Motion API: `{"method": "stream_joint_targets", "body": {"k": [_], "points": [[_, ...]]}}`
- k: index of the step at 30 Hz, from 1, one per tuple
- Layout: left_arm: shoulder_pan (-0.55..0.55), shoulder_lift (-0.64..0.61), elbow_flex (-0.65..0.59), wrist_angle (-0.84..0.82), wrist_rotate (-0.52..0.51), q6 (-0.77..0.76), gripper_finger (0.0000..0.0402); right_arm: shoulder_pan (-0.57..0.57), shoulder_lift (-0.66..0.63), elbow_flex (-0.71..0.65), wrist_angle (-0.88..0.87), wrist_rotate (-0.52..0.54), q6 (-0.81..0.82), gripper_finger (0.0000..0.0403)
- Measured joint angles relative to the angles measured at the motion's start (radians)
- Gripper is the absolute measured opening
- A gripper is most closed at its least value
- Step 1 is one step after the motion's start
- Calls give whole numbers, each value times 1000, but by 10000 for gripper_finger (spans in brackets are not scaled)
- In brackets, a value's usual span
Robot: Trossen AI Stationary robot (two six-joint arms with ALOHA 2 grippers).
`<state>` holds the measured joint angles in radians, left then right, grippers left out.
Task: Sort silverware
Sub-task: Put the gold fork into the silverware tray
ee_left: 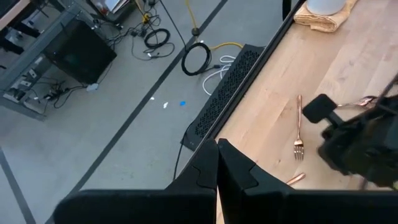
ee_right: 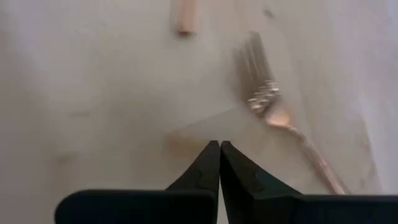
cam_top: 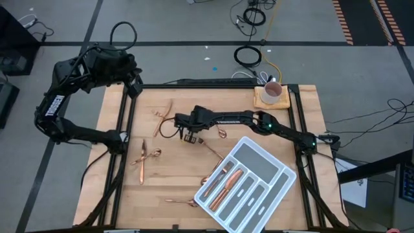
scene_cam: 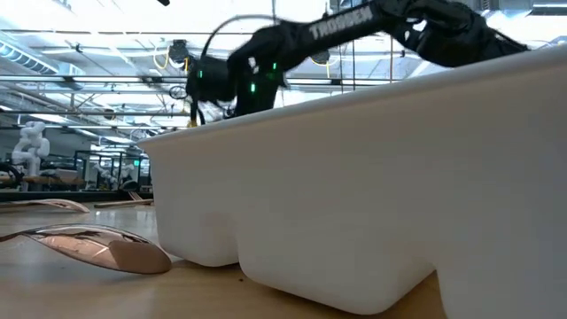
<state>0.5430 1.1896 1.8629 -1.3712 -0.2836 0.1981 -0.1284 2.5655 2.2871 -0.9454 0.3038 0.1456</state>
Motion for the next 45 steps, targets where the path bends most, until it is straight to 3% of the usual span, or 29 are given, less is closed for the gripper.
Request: {"method": "stream_joint_targets", "body": {"k": [6,11,16,20,28,35,45], "points": [[0,0,-7,-7,16,-6,0,15,-90,1,79,-24,-172,10],[0,-1,-21,-35,47,-5,0,-30,-117,1,86,-148,-289,70],[0,-2,-22,-65,46,-8,0,-123,-114,19,-202,-218,-249,162],[0,-2,-22,-62,45,-9,0,-176,-121,70,-394,-214,-396,202],[2,2,-23,-50,29,-36,0,-233,-135,62,-394,-208,-723,188],[2,2,-23,-26,-7,-63,0,-233,-136,68,-241,-261,-731,176],[1,12,-23,-21,-15,-98,0,-193,-114,67,-191,-373,-614,176]]}}
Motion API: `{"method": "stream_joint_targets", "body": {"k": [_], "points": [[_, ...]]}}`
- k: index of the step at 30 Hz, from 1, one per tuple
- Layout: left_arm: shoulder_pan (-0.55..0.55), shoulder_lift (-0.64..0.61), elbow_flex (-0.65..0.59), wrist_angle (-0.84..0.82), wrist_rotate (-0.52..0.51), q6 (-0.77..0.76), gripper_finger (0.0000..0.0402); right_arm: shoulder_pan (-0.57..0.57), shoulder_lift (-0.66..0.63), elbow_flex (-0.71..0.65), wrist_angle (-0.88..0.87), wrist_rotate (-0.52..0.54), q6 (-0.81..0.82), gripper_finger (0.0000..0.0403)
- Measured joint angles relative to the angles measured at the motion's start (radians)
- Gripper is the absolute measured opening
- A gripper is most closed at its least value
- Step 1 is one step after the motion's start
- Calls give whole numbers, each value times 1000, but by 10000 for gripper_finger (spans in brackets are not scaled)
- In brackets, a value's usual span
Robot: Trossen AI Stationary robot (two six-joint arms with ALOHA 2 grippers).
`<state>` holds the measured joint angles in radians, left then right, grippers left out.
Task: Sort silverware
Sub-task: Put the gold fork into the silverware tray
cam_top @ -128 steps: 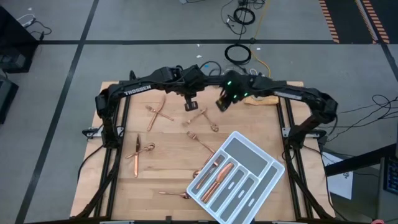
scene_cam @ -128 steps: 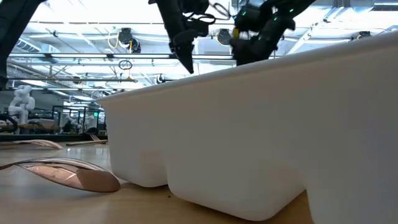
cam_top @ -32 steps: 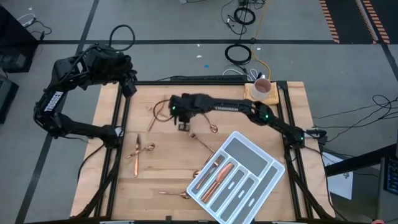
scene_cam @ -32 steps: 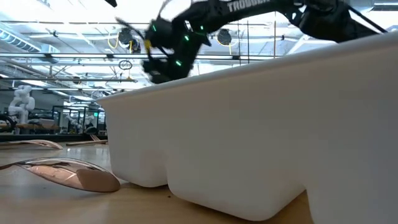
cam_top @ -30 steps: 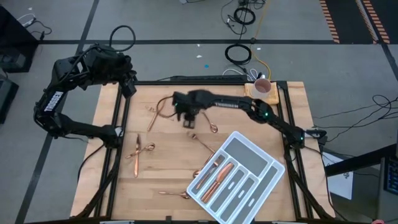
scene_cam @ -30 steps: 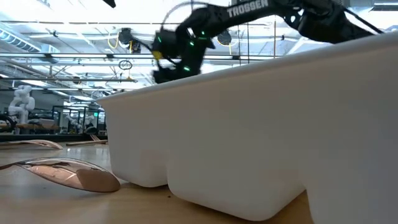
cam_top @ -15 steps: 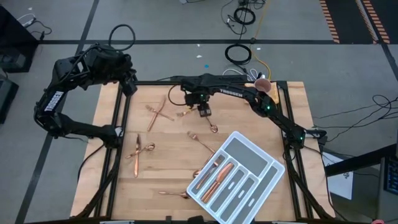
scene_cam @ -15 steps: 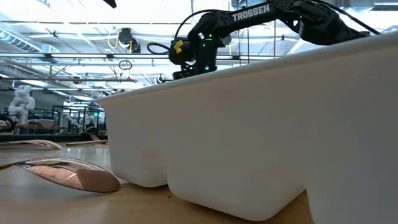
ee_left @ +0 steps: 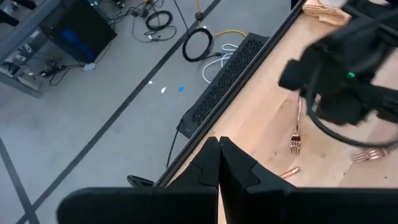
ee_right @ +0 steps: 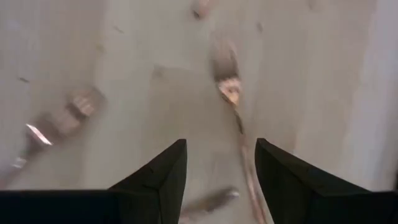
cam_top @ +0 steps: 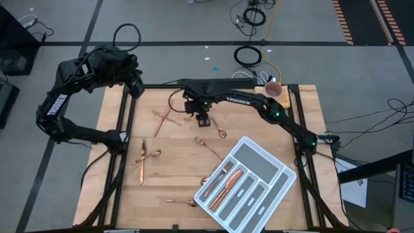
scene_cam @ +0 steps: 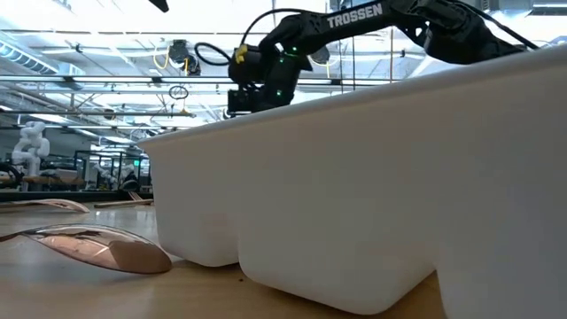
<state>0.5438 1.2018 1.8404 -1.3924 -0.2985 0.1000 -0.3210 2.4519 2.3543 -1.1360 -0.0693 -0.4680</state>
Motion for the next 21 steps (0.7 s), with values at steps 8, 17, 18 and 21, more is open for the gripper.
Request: {"method": "stream_joint_targets", "body": {"k": [8,17,18,21], "points": [[83,35,-238,338,196,-182,0,-29,-141,1,-140,-18,55,176],[135,185,-746,793,456,-374,21,-138,-395,3,-324,34,128,176],[136,216,-769,817,462,-390,32,-151,-413,3,-330,52,127,176],[138,310,-798,838,522,-499,71,-182,-449,3,-343,78,120,176]]}}
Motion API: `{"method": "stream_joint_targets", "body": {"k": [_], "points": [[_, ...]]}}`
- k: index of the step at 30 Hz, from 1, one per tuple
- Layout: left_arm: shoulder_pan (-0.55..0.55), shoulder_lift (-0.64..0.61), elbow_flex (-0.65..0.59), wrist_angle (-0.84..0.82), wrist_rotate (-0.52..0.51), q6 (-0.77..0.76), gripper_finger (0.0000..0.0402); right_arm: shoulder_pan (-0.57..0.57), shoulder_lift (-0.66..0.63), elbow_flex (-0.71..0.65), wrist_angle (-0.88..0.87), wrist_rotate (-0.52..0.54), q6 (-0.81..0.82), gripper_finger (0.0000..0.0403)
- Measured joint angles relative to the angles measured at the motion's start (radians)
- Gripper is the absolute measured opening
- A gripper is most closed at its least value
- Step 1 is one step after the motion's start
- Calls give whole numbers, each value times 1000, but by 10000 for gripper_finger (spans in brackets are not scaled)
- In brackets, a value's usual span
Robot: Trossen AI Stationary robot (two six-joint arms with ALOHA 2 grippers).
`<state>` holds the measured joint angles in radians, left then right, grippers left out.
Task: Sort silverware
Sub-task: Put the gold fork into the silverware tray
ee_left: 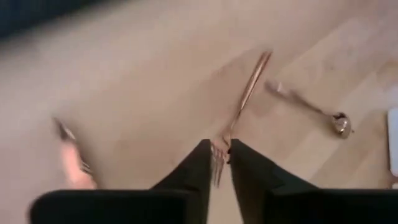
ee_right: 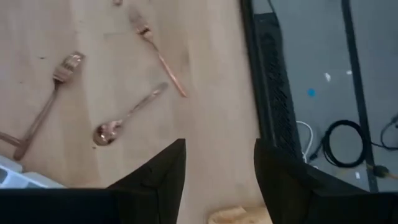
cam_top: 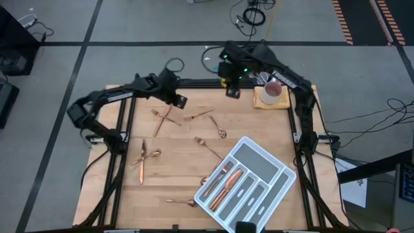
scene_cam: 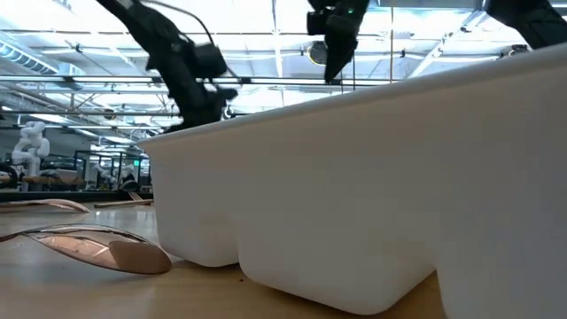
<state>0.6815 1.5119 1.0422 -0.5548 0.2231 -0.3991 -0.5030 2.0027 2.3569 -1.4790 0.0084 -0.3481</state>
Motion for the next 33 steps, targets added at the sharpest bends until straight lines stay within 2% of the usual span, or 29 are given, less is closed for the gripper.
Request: {"method": "stream_joint_targets", "body": {"k": [6,9,12,17,22,33], "points": [[-25,85,-1,0,146,-250,157,-52,-41,0,-18,-6,-21,176],[-61,84,1,-13,144,-324,193,-71,-43,-2,-15,-6,-16,176],[-97,84,1,-38,96,-373,215,-86,-50,-2,-18,-8,-6,176],[-133,84,-18,-69,14,-434,226,-87,-48,-2,-14,-10,-5,176],[-150,85,-43,-47,-17,-525,227,-87,-48,-2,-14,-12,-5,176],[-137,85,-165,135,-66,-668,227,-87,-48,-2,-13,-13,-5,176]]}}
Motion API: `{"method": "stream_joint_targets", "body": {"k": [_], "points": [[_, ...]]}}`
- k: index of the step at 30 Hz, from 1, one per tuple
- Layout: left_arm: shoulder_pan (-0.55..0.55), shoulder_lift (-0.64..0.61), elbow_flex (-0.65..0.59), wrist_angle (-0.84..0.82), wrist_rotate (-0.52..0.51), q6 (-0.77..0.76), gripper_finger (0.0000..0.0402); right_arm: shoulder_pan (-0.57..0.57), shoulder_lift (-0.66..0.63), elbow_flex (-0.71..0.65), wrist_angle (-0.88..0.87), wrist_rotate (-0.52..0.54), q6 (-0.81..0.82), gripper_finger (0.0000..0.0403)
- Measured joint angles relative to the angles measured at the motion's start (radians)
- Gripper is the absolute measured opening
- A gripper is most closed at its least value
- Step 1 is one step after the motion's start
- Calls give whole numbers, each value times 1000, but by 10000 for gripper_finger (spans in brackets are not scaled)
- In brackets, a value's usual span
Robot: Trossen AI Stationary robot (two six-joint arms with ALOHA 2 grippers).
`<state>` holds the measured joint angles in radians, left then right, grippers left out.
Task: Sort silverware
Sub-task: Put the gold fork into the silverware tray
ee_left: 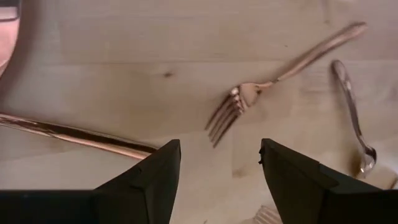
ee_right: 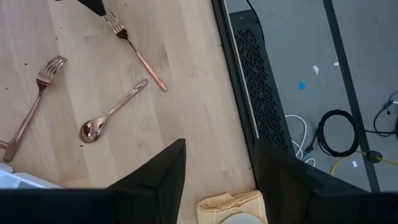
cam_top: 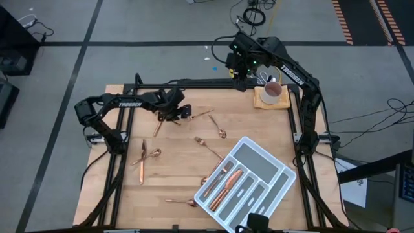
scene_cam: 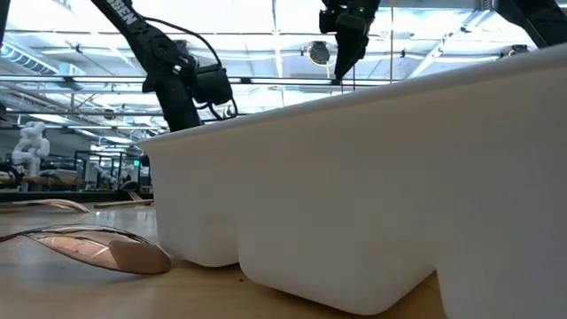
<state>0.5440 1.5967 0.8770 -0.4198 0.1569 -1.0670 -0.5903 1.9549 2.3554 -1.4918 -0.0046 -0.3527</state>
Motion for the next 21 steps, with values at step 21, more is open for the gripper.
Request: {"method": "stream_joint_targets", "body": {"k": [21], "points": [[-10,39,-100,233,24,-130,227,1,1,0,1,-1,1,176]]}}
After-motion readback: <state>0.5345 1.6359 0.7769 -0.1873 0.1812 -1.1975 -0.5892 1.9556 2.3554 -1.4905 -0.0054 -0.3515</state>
